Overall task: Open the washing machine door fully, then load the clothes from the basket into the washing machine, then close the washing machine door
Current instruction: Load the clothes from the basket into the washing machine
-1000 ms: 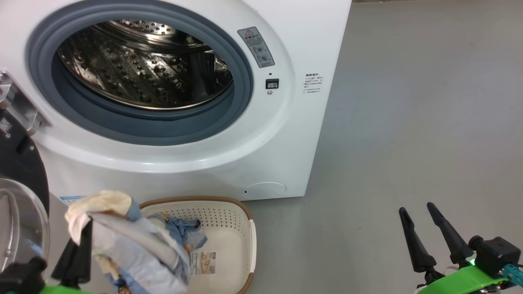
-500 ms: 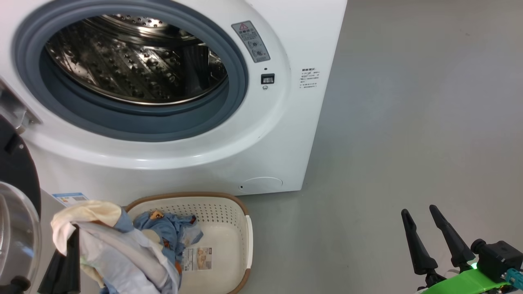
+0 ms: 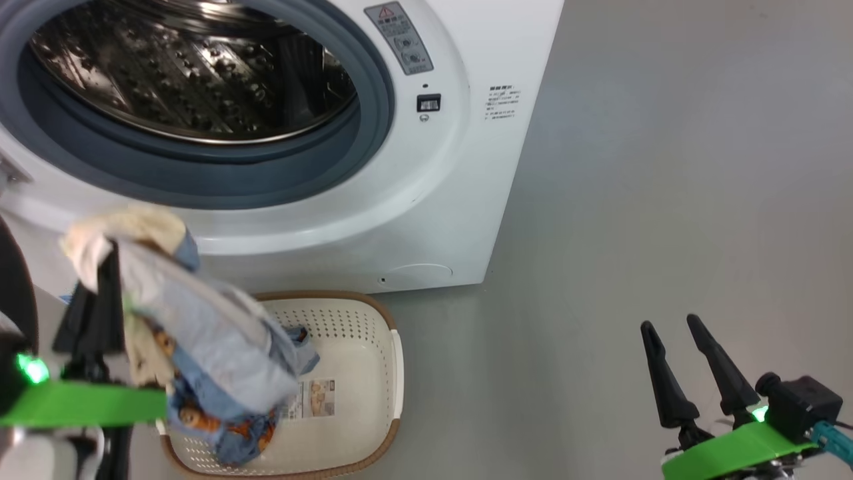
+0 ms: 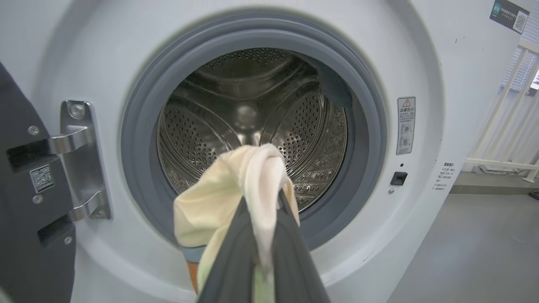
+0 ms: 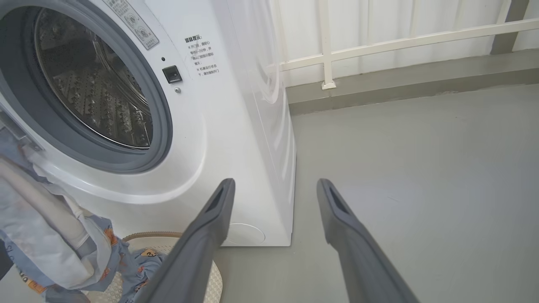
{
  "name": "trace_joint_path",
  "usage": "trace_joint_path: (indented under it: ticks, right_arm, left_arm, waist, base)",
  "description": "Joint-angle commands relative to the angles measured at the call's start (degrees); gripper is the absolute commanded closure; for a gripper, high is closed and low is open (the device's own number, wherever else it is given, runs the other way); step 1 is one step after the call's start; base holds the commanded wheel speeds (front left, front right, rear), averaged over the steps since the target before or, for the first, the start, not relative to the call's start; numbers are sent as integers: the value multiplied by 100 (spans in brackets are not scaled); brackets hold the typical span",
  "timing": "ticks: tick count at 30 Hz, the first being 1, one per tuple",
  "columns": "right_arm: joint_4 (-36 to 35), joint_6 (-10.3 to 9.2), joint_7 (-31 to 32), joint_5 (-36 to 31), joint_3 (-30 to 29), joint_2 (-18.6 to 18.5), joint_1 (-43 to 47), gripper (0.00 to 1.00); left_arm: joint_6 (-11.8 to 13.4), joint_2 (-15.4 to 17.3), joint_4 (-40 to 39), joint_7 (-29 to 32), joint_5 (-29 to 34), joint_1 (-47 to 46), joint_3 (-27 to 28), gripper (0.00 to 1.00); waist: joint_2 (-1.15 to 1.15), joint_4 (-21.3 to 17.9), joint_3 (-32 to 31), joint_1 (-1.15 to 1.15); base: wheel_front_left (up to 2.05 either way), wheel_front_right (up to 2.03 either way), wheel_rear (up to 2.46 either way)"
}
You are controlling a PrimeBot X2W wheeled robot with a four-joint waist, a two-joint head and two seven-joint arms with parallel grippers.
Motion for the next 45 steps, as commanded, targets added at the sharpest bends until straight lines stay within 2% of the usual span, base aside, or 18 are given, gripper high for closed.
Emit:
trace_joint_path:
  ticks: [1,7,12,14,22,34,40,45]
  right_arm:
    - [-154,9,-27,-41,141,-30,-160,0]
    - [-178,9,-27,-97,178,89,-323,0]
    - [-205,9,-27,-127,241,175,-448,0]
    - [-217,9,-27,-146,291,236,-526,0]
    - [-213,9,-27,-189,499,397,-711,0]
    - [-245,9,-27,-235,725,529,-927,0]
    - [-261,9,-27,-230,839,567,-1011,0]
    - [-293,9,-27,-222,863,581,-1061,0]
  left_arm:
    - [-13,227,-119,-21,-14,-294,189,100]
    - [-16,366,191,45,-78,-1470,-81,100]
    - [-17,503,767,48,-213,-2412,-409,100]
    - [-18,584,1272,36,-292,-2873,-654,100]
    - [-18,746,2930,-33,-533,-3778,-1268,100]
    - [-18,934,4750,102,-1178,-4910,-2198,100]
    - [-18,1089,5243,26,-1263,-5493,-2484,100]
    - [-18,1186,5247,-67,-1155,-5930,-2533,100]
  waist:
    - [0,-34,79,0]
    - [0,-134,291,0]
    - [0,-266,500,0]
    - [0,-369,632,0]
    - [0,-692,948,0]
    - [0,-1027,1353,0]
    - [0,-1179,1516,0]
    - [0,-1234,1654,0]
  base:
    - [0,0,0]
    - [0,0,0]
    - [0,0,0]
    - [0,0,0]
    - [0,0,0]
    - [0,0,0]
    - [0,0,0]
    - [0,0,0]
